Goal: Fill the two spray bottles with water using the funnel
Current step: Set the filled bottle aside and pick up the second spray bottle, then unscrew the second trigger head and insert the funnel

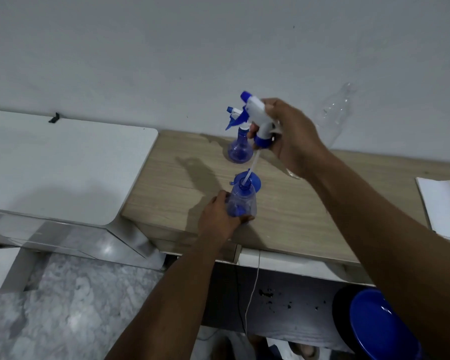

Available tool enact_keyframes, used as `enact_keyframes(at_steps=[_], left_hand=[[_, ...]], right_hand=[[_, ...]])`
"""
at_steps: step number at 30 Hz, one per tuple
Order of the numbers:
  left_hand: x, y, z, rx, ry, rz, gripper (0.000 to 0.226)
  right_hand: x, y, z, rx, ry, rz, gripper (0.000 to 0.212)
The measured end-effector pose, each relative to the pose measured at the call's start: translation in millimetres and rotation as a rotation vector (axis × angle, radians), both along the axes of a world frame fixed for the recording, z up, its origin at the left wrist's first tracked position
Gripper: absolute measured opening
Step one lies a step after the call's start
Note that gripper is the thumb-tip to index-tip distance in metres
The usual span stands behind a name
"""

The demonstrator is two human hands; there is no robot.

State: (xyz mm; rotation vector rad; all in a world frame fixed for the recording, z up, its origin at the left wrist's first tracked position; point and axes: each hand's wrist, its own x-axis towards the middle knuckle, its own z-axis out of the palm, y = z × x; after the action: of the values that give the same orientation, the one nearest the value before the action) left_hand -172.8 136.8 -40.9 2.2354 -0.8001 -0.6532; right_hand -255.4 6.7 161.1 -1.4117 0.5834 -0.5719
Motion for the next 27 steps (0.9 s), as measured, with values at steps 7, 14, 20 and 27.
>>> enact_keyframes(at_steps=[7, 14, 20, 27], left_hand=[[-1, -2, 6, -0.003, 0.015, 0.005, 0.082], [-2, 2, 5, -0.030, 0.008, -0.002, 0.087], [11, 1, 10, -0.001, -0.068, -0.051, 0.077], [8, 2, 1, -0.022, -0.070, 0.031, 0.083]], right_hand=[[-10, -15, 41, -0.151, 0.127, -0.070, 0.016], [-18, -30, -10, -0.313, 0.269, -0.132, 0.017], [-31, -39, -148, -0.533, 0.833, 0.017, 0.026], [-30, -33, -196, -0.713, 1.193, 0.187, 0.038]])
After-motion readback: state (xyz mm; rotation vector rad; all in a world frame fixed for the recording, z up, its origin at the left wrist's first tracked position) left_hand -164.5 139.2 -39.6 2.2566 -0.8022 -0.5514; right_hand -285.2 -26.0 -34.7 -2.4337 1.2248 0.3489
